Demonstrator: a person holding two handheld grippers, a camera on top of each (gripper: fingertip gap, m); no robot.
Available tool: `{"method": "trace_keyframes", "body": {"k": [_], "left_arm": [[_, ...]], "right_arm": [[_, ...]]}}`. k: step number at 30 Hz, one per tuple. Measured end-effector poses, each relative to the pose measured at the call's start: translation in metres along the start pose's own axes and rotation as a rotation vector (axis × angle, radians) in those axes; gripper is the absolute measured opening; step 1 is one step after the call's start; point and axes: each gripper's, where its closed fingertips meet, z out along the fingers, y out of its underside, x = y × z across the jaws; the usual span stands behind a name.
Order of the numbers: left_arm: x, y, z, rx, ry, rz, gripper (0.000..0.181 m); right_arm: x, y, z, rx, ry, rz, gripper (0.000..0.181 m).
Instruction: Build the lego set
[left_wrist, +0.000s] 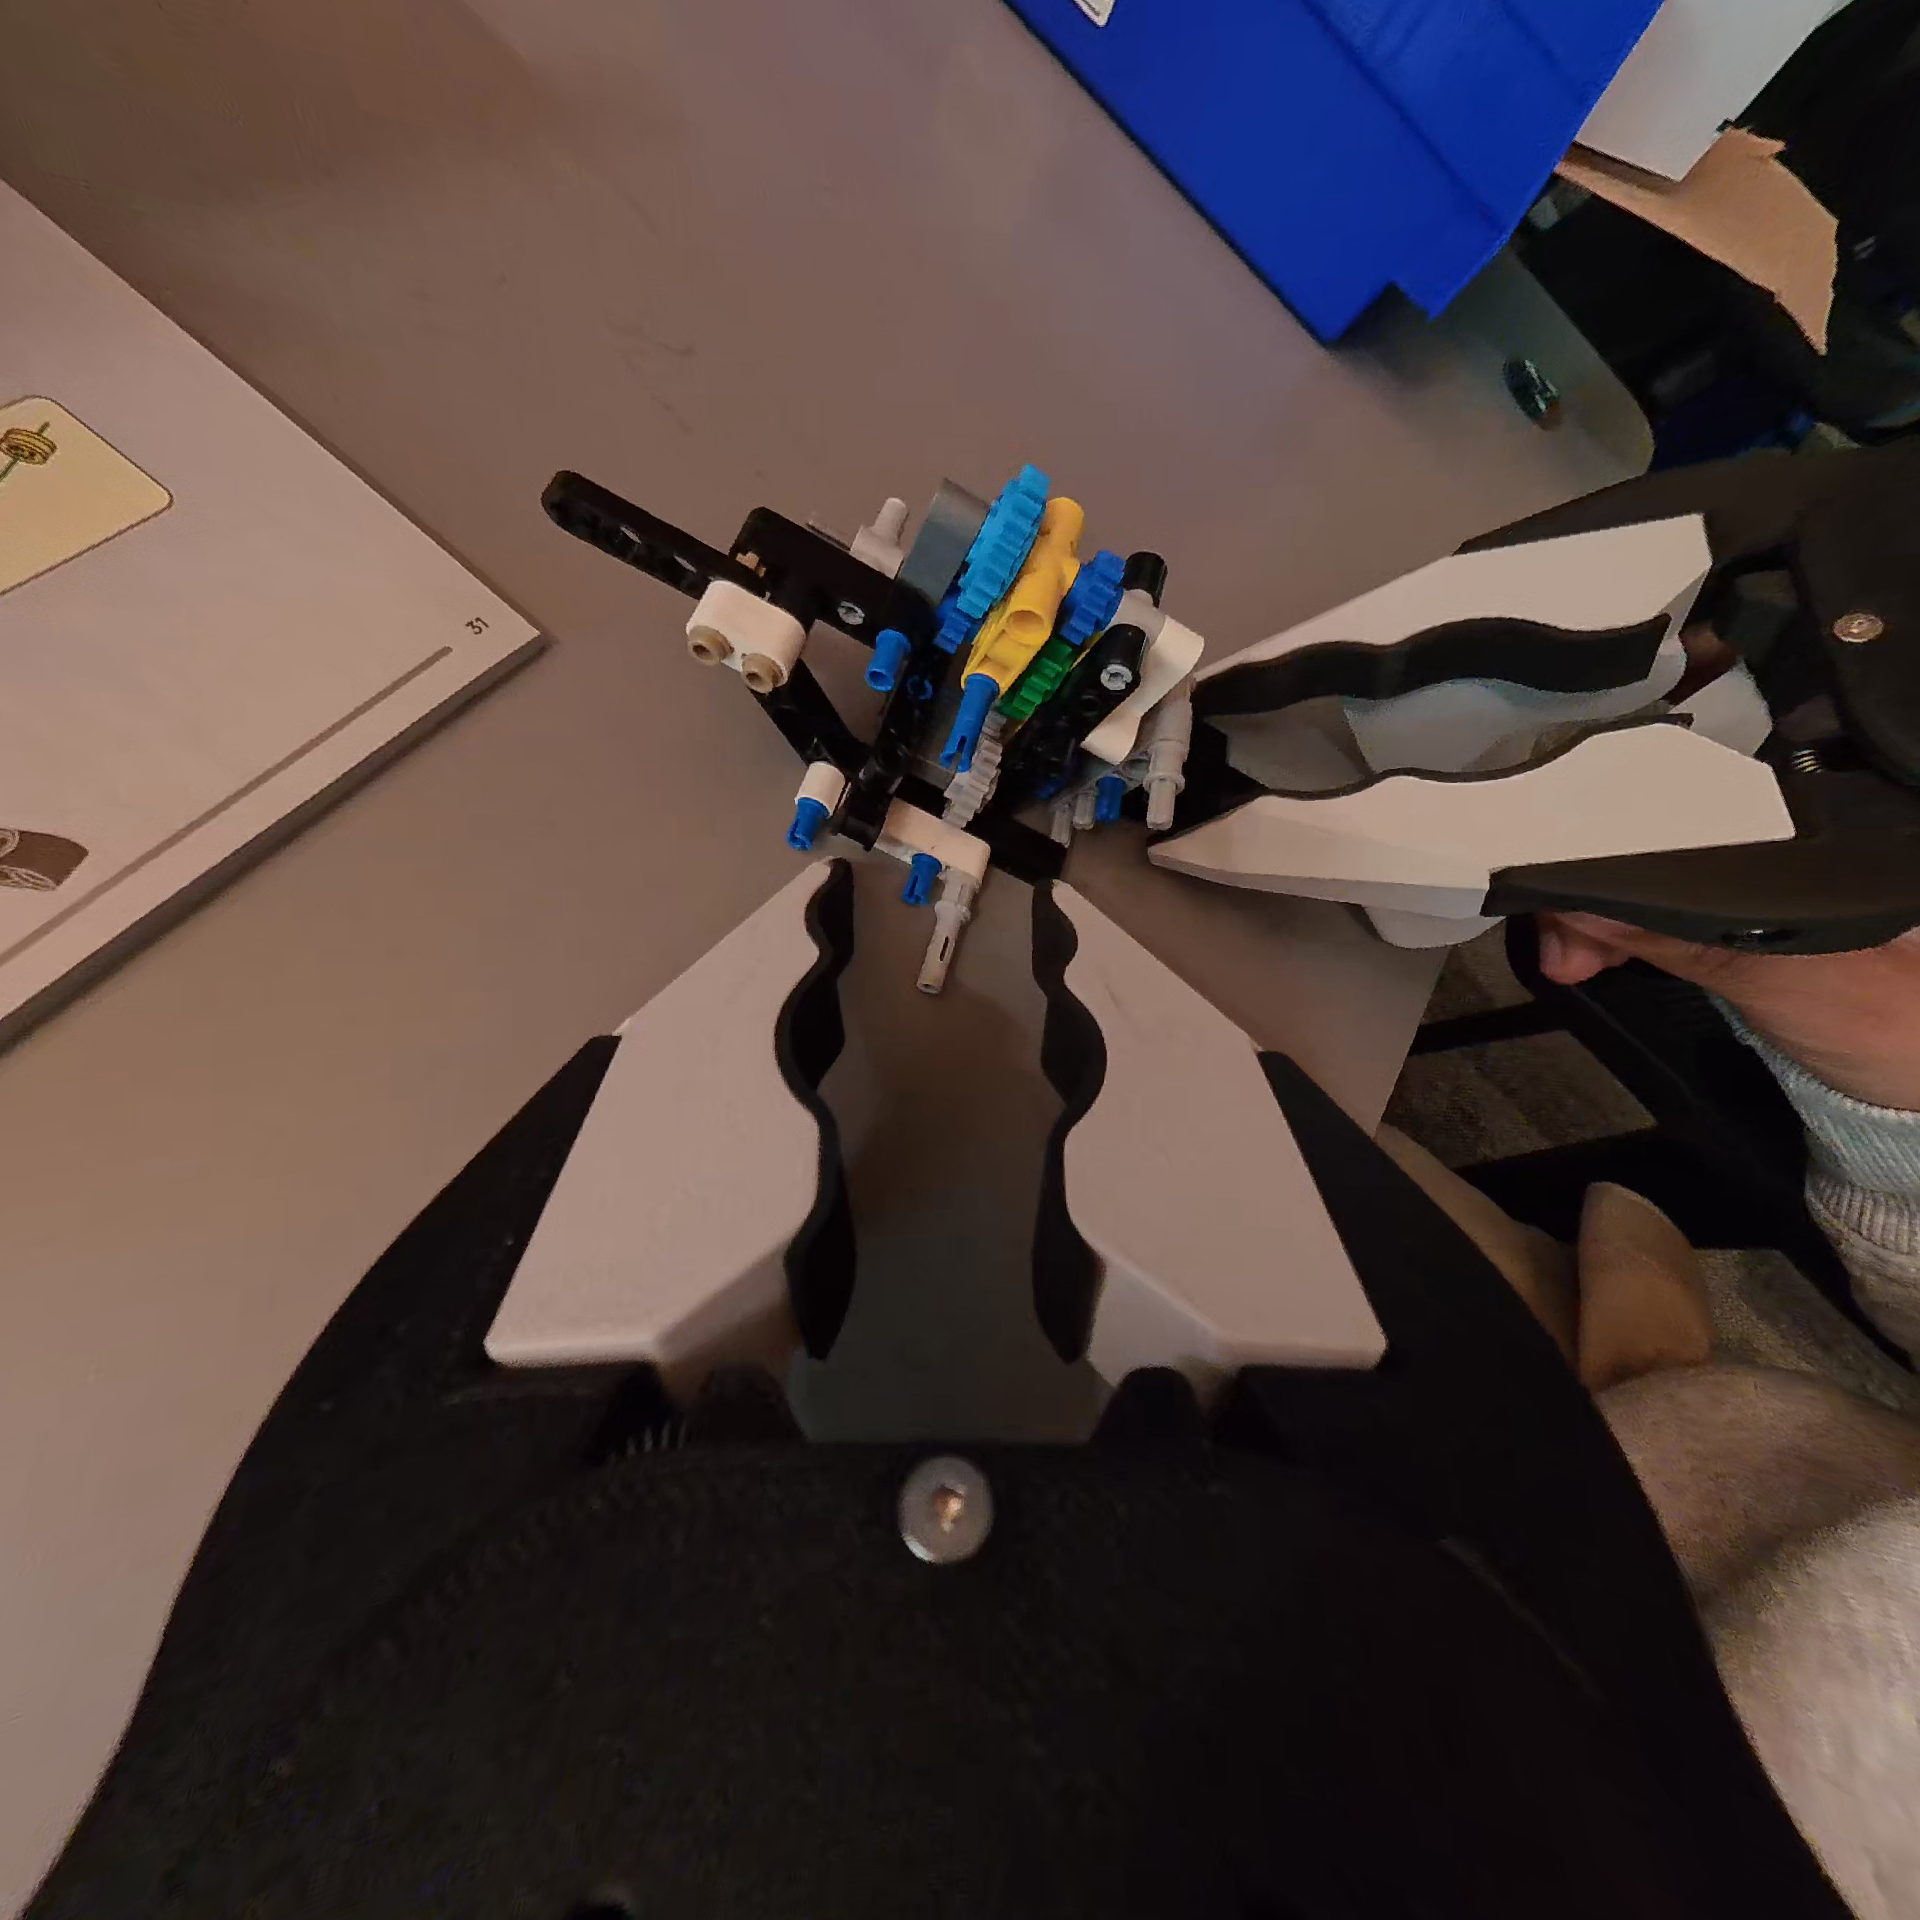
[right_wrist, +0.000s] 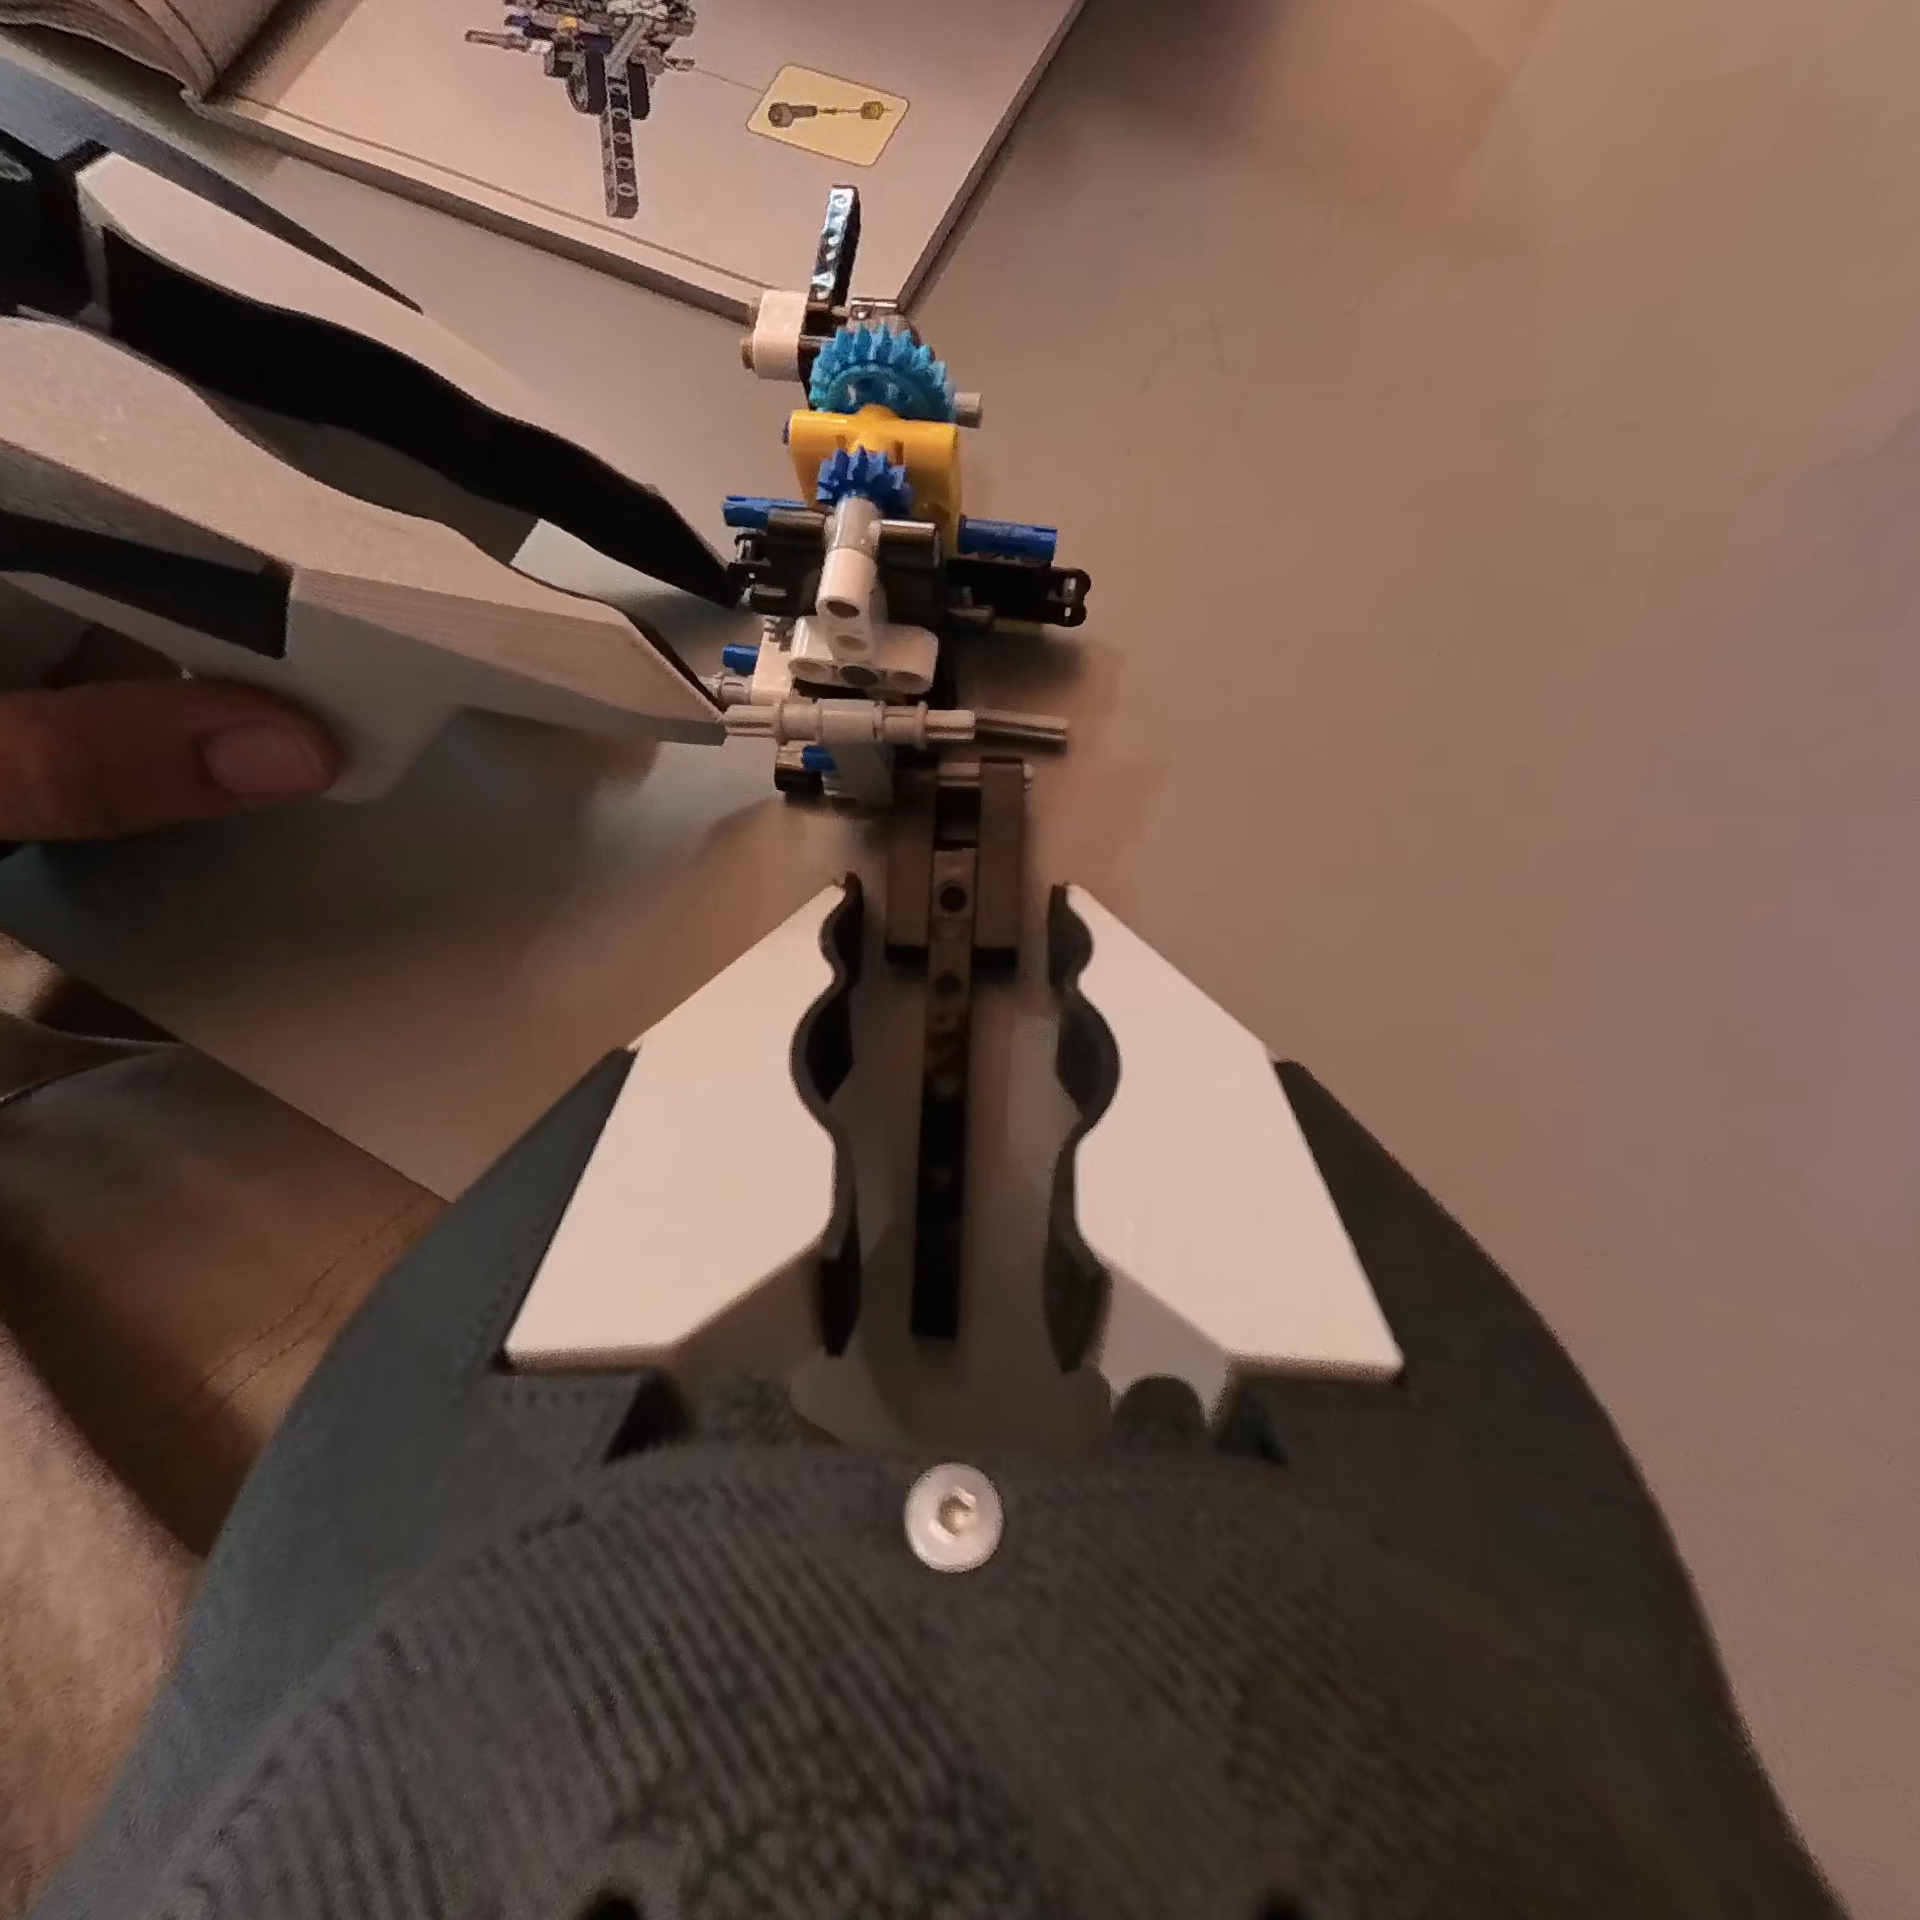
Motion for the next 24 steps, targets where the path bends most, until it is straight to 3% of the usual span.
{"method": "trace_keyframes", "body": {"k": [1, 11, 24], "left_arm": [[0.000, 0.000, 0.000, 0.000, -0.002, 0.000, 0.032], [0.000, 0.001, 0.002, -0.017, -0.047, 0.057, 0.033], [0.003, 0.002, 0.005, -0.030, -0.046, 0.085, 0.033]], "right_arm": [[0.001, -0.001, 0.000, 0.004, 0.006, -0.002, 0.036], [0.000, -0.012, 0.006, 0.038, -0.020, -0.008, 0.042], [-0.002, -0.013, 0.011, 0.035, -0.053, 0.000, 0.034]]}}
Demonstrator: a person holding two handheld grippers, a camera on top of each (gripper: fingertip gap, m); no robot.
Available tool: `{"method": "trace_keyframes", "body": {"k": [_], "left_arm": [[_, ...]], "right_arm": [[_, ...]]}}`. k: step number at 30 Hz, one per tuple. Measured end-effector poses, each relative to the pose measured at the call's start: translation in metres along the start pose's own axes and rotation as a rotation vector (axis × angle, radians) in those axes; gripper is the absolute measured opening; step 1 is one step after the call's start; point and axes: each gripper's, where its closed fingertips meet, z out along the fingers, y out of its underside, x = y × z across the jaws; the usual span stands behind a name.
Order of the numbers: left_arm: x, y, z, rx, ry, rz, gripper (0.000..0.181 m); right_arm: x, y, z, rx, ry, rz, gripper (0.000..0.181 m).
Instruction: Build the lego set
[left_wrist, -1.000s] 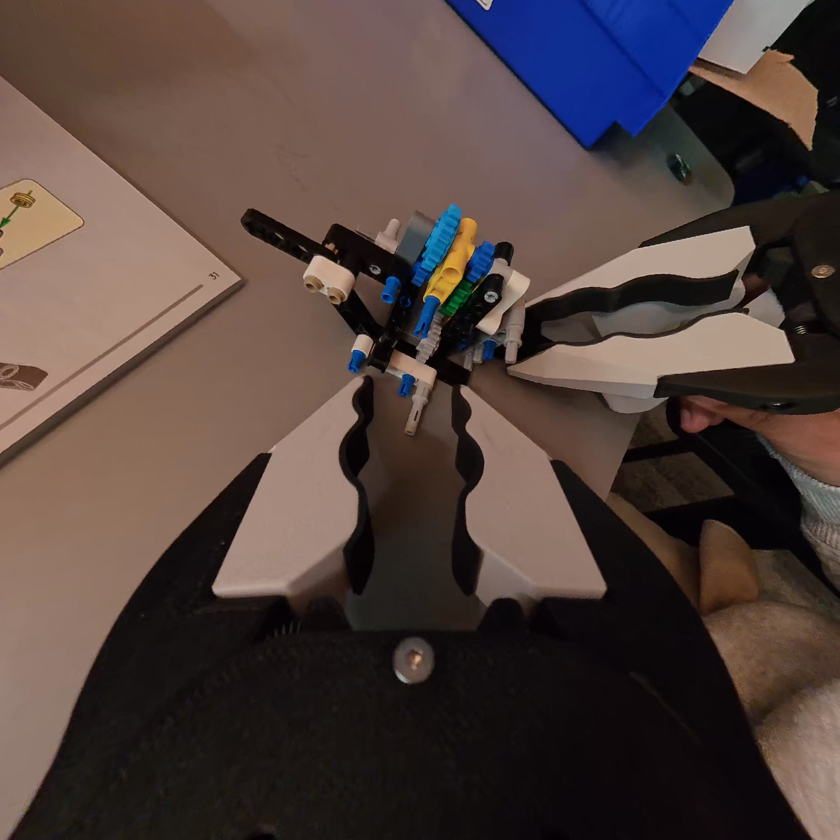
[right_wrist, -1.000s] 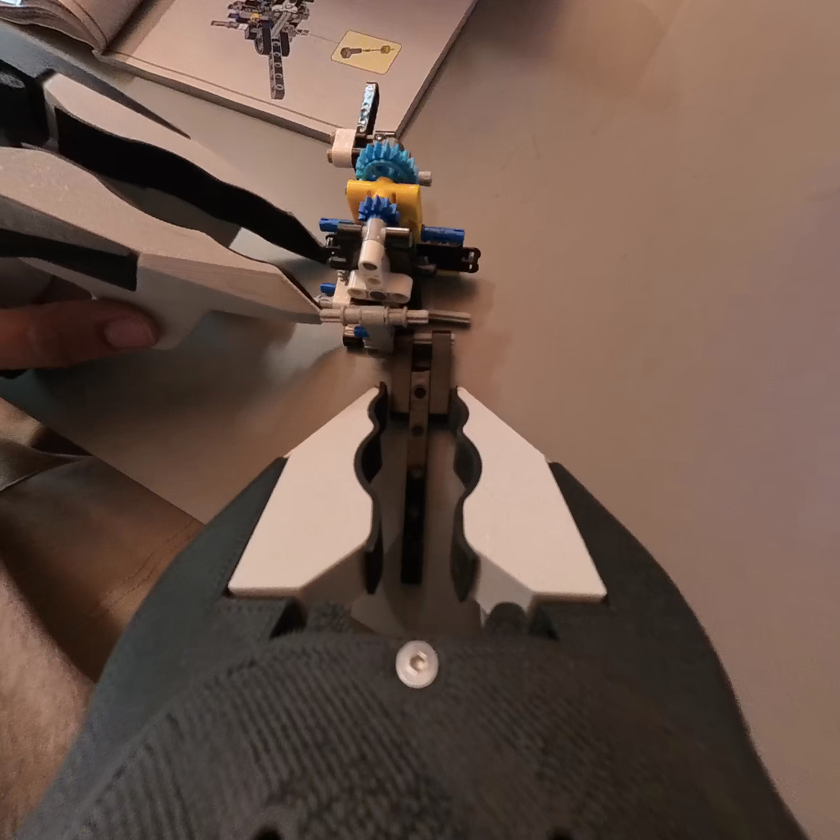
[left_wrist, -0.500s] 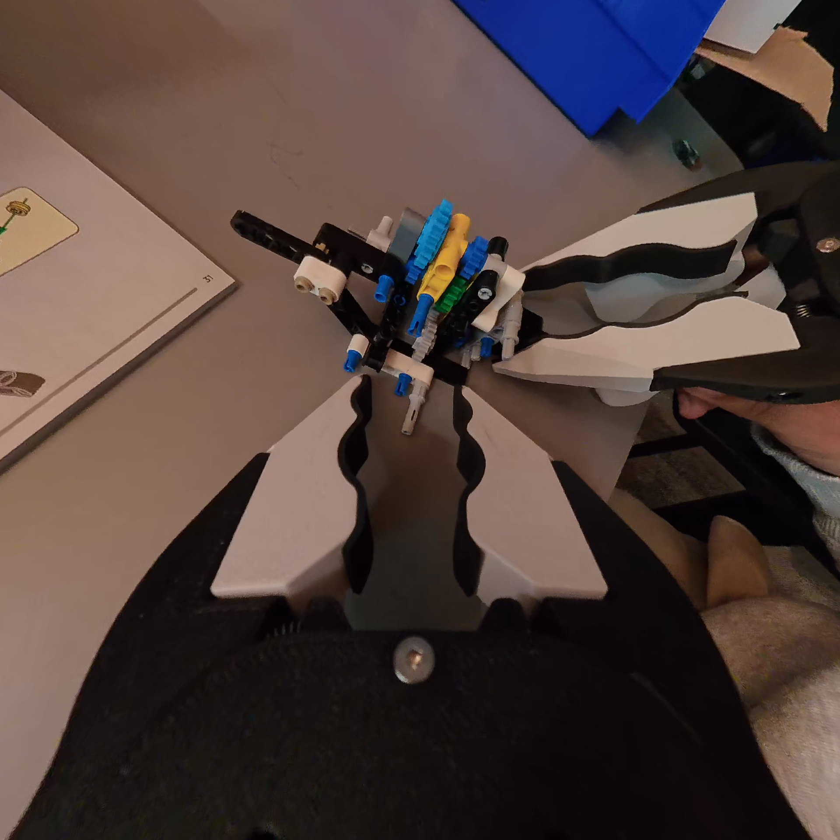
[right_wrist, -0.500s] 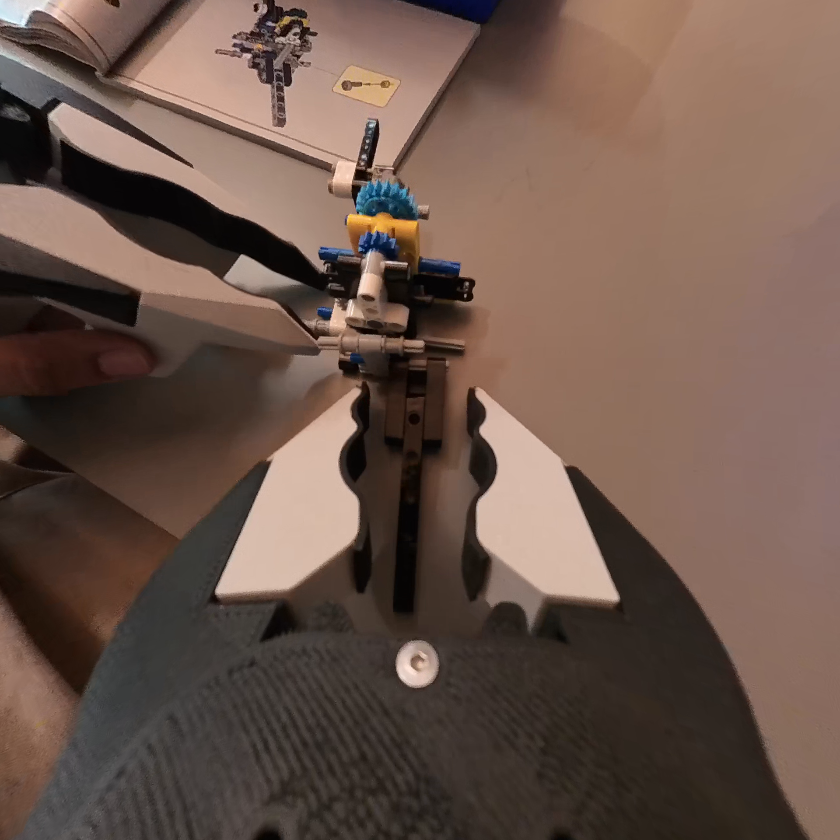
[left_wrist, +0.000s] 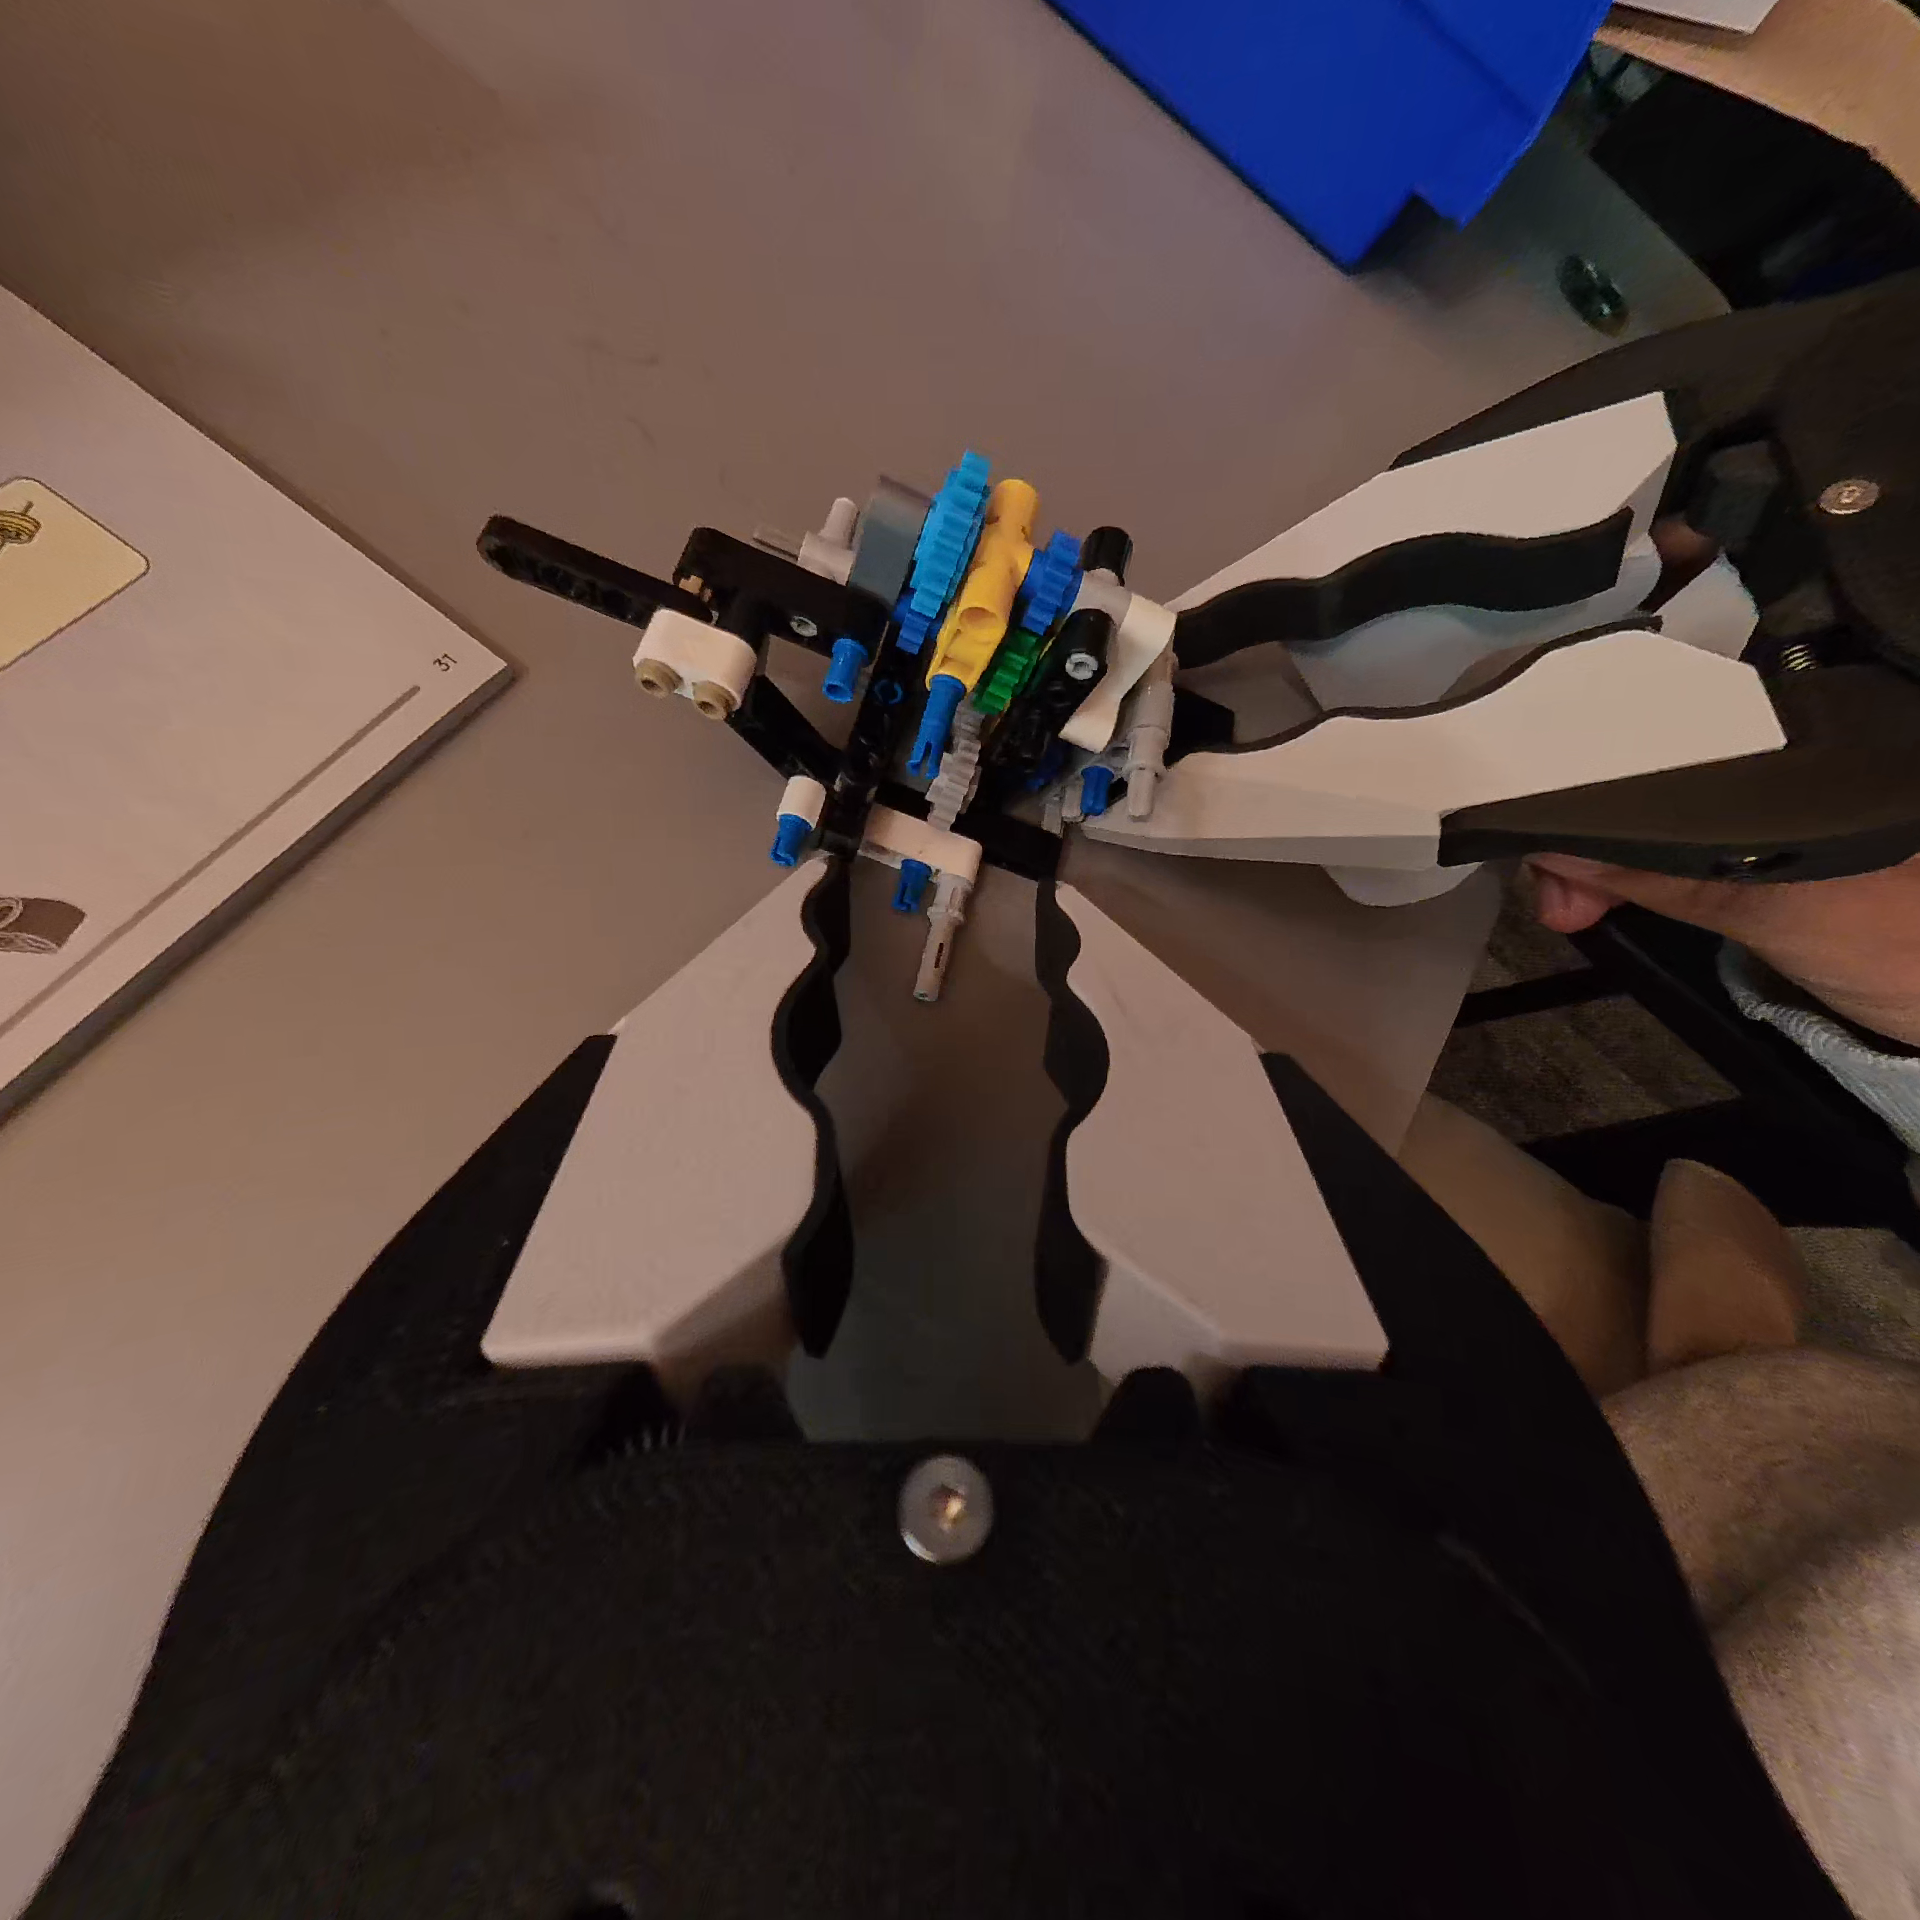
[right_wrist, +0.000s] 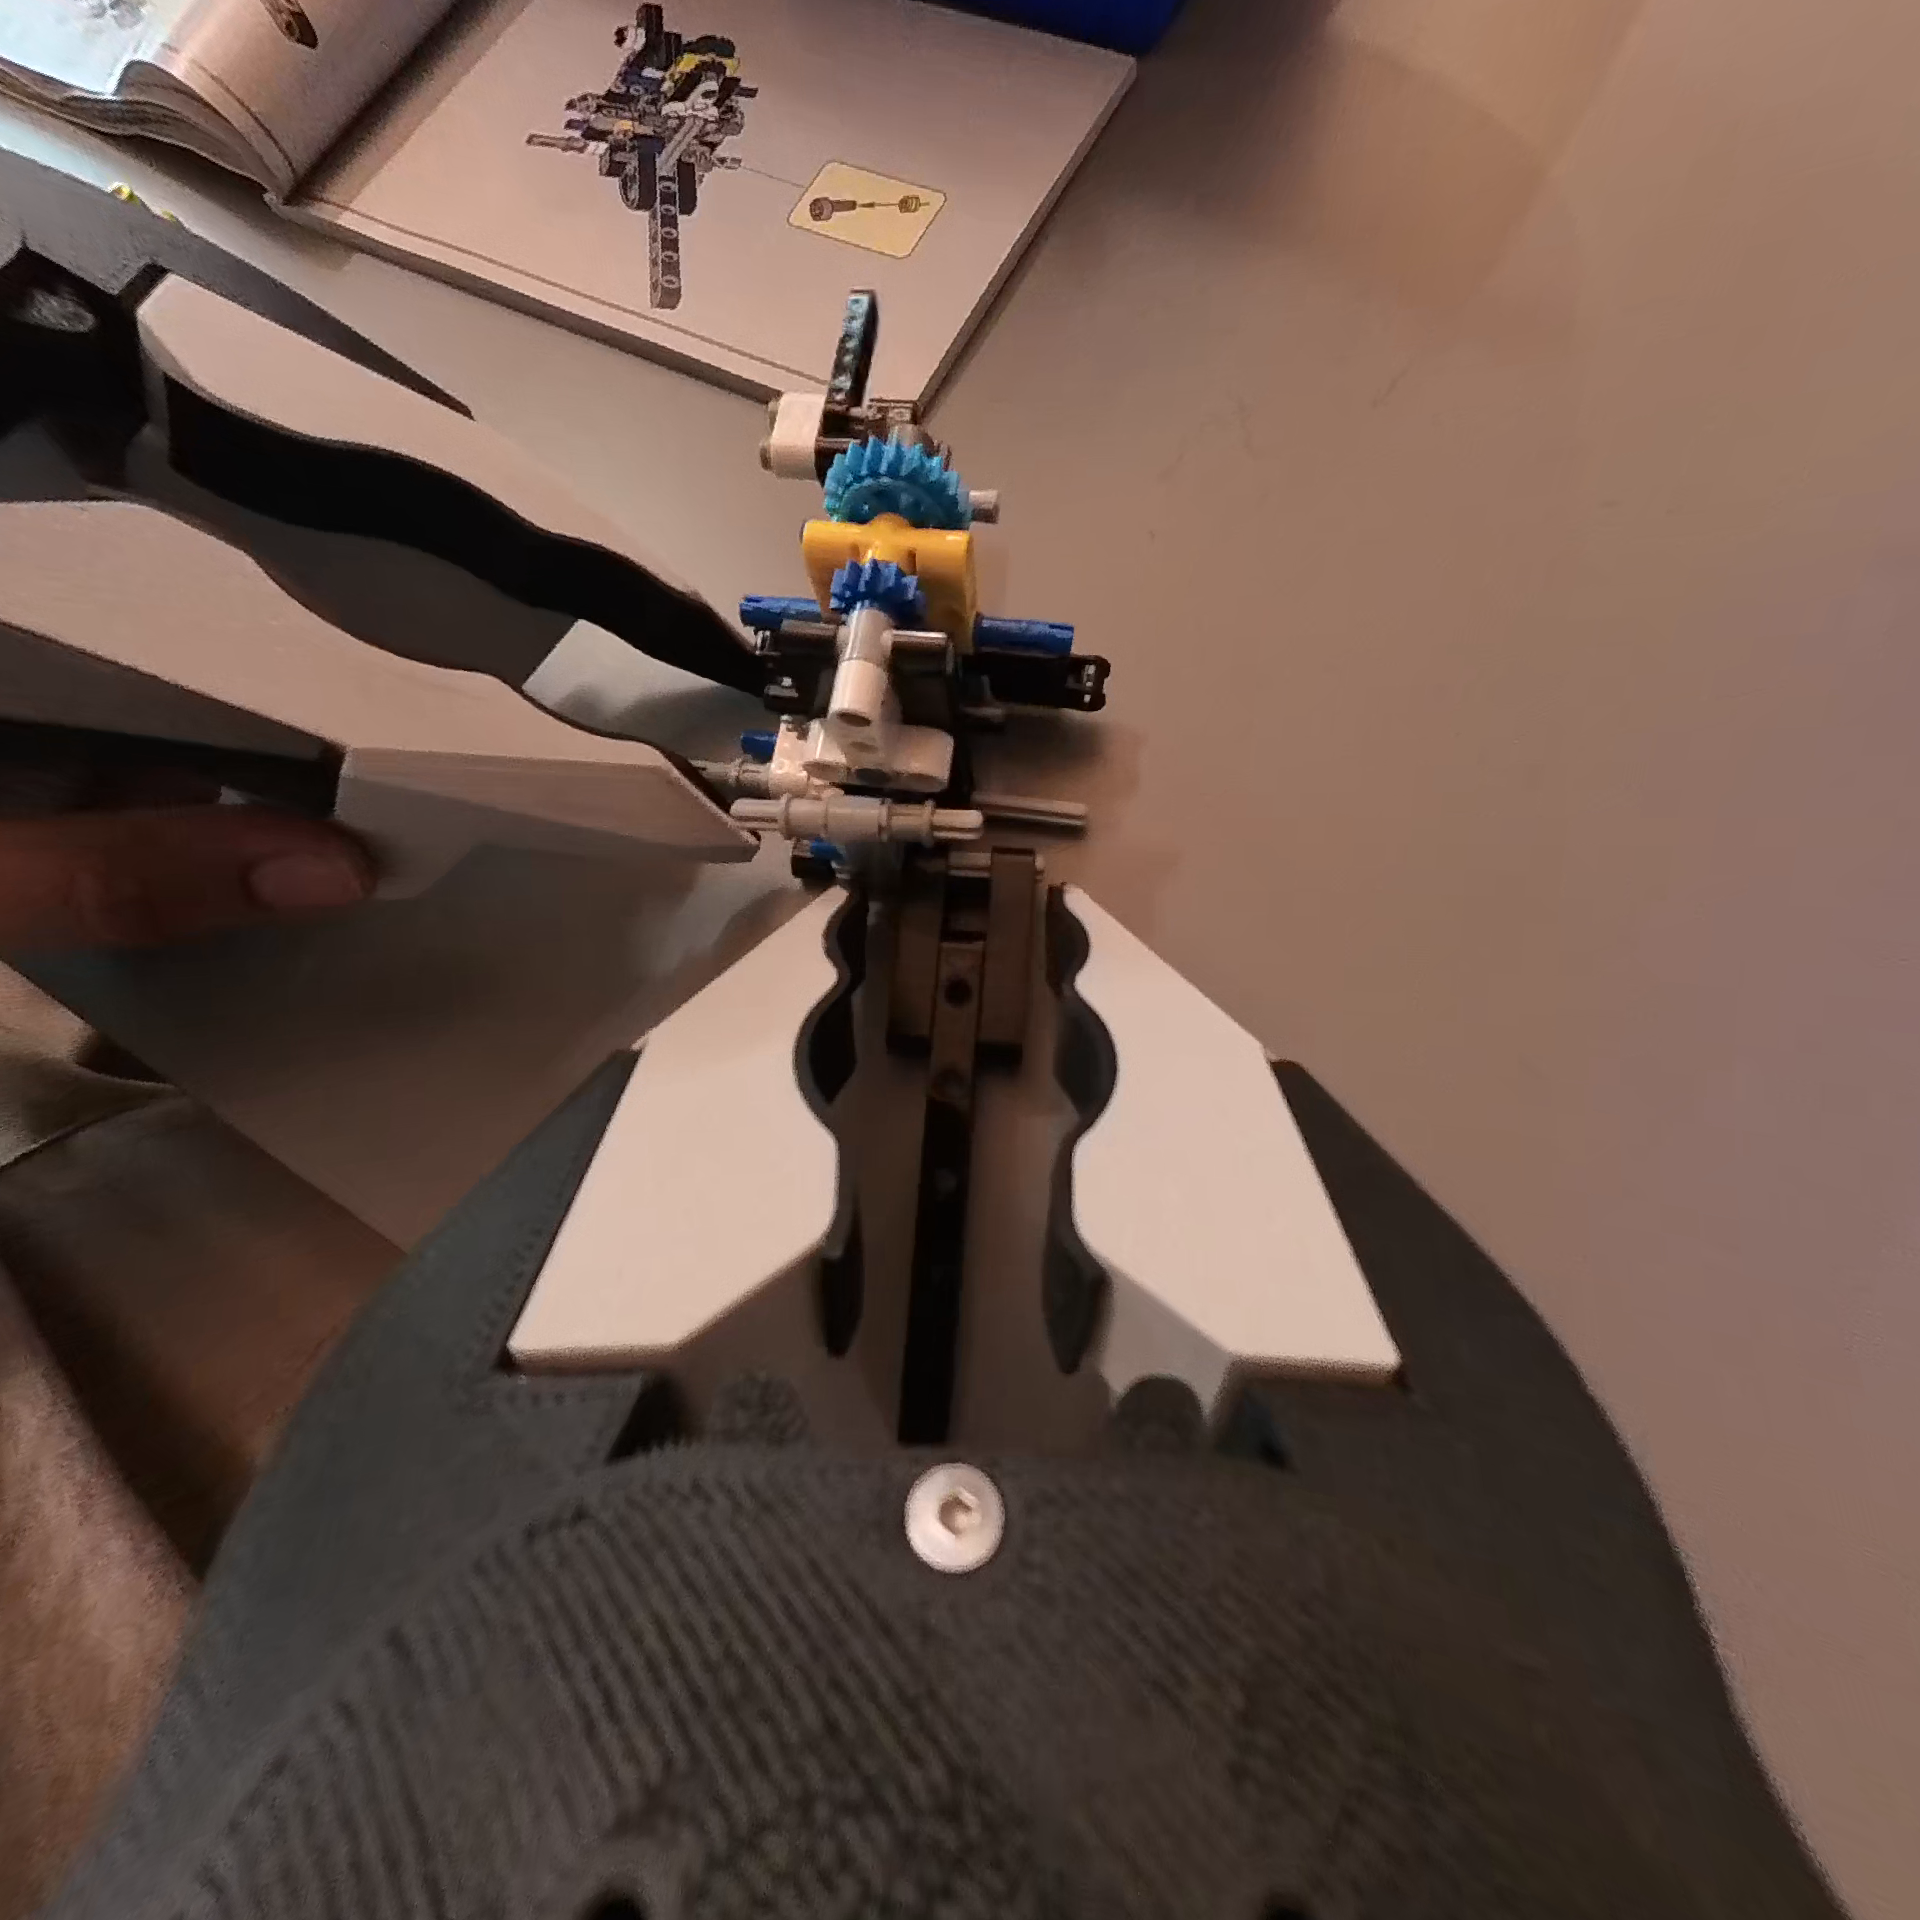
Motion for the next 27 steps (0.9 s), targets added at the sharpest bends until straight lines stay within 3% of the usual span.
{"method": "trace_keyframes", "body": {"k": [19, 27], "left_arm": [[-0.0038, 0.0006, 0.0008, -0.004, 0.000, -0.031, 0.021], [-0.0010, 0.0009, 0.0010, -0.005, 0.001, -0.003, 0.027]], "right_arm": [[-0.0007, -0.0002, 0.0003, -0.002, -0.006, 0.009, 0.030], [-0.0006, -0.0001, 0.0002, -0.001, -0.008, 0.014, 0.030]]}}
